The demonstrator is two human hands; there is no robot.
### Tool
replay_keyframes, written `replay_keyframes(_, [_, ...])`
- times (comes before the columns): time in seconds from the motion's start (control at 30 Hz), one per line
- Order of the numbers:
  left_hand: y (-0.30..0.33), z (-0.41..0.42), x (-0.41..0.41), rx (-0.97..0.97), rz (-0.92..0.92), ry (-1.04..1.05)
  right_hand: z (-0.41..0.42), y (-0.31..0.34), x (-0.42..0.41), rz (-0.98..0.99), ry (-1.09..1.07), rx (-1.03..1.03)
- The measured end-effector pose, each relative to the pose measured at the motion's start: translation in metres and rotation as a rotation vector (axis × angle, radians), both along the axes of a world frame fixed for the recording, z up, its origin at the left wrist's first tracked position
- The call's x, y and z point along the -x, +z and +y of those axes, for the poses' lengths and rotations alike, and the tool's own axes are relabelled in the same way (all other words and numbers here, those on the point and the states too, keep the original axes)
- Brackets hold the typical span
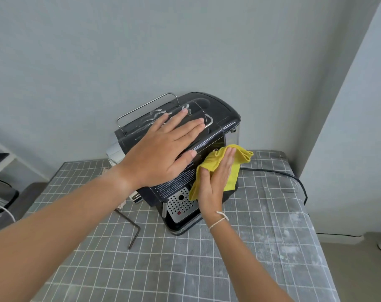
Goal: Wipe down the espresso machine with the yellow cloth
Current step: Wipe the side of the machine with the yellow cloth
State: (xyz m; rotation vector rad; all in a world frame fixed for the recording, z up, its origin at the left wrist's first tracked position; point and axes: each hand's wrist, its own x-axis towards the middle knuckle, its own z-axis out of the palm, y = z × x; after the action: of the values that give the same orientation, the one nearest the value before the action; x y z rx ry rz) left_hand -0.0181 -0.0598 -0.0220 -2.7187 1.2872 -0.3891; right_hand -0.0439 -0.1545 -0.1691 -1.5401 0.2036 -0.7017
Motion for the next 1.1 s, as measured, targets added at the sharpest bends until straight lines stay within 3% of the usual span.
replay_keyframes(0.13, [0.0, 0.0, 0.0, 0.012, 0.007, 0.001, -0.007, 0.019, -0.006, -0.033, -0.02, -0.12])
replay_keyframes(0.27, [0.001, -0.001, 0.001, 0.02, 0.006, 0.001, 0.001, 0.033, -0.017, 0.054, -0.095, -0.092])
replay_keyframes(0.5, [0.002, -0.001, 0.003, 0.017, 0.007, 0.01, -0.003, 0.022, -0.022, 0.127, -0.109, -0.271])
replay_keyframes(0.87, [0.002, -0.004, 0.002, 0.044, 0.016, 0.007, -0.008, 0.032, -0.032, 0.043, -0.146, -0.087])
replay_keyframes(1.1, [0.001, -0.005, 0.003, 0.048, 0.023, 0.02, -0.009, -0.012, -0.021, 0.265, -0.101, -0.273])
